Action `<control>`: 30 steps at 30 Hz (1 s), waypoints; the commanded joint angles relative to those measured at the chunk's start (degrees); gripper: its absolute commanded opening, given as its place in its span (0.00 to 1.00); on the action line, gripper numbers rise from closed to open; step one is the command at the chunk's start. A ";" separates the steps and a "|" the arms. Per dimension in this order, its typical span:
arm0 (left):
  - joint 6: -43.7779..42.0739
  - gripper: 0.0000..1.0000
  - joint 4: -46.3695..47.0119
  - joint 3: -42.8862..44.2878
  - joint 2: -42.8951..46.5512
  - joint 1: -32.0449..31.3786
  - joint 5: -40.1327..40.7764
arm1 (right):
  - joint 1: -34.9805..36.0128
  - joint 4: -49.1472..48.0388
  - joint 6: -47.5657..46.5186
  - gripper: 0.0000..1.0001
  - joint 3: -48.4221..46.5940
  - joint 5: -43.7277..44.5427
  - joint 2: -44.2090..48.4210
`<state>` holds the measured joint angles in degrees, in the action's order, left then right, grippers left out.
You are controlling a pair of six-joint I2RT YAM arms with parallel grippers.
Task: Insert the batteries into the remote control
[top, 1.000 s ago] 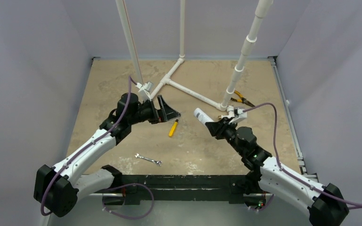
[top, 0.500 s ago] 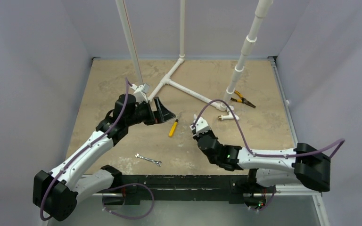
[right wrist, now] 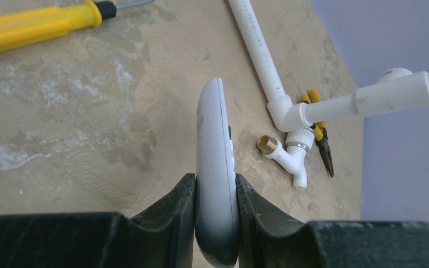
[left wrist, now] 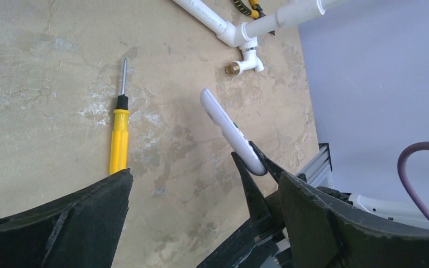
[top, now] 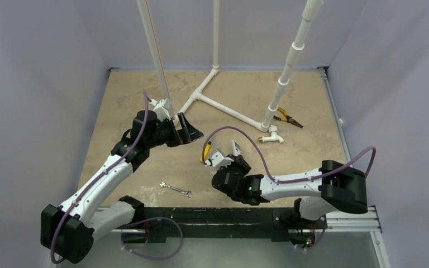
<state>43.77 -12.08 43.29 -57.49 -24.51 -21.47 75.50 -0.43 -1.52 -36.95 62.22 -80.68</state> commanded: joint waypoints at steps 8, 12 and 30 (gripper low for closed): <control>-1.49 1.00 -0.83 0.43 2.98 2.79 -0.93 | 4.66 25.66 23.85 0.01 -14.98 8.10 -13.70; -1.32 1.00 -1.01 0.28 3.19 3.13 -1.06 | 6.25 33.80 34.15 0.06 -18.60 8.89 -19.14; -0.09 0.99 -0.41 0.37 2.29 3.46 -3.40 | 9.30 62.30 66.84 0.52 -27.47 12.65 -37.08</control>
<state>43.81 -13.61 43.29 -55.40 -21.39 -23.75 84.29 59.70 59.61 -64.27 73.17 -119.55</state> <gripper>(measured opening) 0.994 0.505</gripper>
